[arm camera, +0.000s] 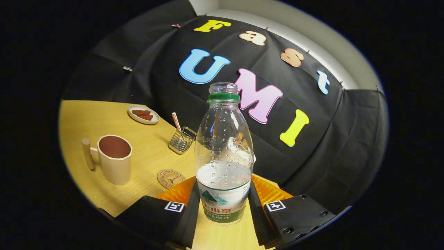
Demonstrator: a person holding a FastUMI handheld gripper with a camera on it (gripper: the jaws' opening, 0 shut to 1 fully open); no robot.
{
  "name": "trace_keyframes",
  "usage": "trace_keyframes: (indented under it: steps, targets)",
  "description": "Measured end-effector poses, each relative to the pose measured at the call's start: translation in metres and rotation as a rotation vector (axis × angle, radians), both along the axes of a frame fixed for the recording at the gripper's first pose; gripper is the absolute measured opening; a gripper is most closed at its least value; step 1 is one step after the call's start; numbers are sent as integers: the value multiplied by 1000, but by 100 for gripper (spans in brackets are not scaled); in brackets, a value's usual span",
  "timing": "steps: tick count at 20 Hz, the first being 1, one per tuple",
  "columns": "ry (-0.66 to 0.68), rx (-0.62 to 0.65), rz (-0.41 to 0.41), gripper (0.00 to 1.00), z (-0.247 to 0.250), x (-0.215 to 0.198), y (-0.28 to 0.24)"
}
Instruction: Take the bottle from table, then pour the juice into the cup, finally place the bottle on the coaster
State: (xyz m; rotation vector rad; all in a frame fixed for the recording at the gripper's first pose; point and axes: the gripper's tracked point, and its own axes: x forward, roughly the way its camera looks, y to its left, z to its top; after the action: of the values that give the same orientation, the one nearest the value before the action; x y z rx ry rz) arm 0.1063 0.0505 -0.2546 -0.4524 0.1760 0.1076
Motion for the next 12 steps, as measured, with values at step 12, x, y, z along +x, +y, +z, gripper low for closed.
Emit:
trace_keyframes:
  steps: [12]
  targets:
    - [85,-434,184,69,-22,-9,41]
